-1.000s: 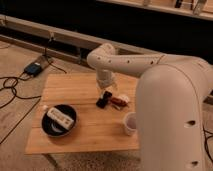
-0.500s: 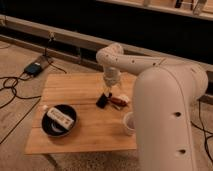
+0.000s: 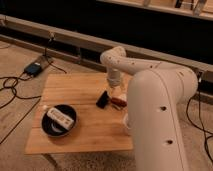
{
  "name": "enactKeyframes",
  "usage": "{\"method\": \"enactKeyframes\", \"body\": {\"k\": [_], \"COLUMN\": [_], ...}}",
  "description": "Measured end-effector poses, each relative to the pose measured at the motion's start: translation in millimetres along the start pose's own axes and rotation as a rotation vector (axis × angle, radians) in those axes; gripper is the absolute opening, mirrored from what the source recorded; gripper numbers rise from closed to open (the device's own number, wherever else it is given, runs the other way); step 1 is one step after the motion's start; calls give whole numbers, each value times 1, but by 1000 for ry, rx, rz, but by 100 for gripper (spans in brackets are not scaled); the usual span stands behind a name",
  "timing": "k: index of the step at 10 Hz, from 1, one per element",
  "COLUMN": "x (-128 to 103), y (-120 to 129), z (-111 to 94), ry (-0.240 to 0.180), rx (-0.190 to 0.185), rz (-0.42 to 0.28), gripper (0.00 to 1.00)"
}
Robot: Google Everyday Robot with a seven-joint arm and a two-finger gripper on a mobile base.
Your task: Place the pepper in the ceramic cup
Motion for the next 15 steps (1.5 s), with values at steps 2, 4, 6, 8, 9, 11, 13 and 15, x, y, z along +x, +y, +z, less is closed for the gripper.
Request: {"method": "enactKeyframes", "body": {"k": [2,4,6,8,9,11,13,15], "x": [3,9,13,18,20,23,24,23], "y": [0,3,3,4,3,3,4,4], "z": [10,20,26,34,38,43,47,50], "ry": [16,33,40,52,60,71,83,91], "rx": [7,12,11,13,17,21,28,33], "rz": [-25,-46,-47,-36,-32,-26,-24,-25], "gripper": [65,65,65,65,65,65,65,65]}}
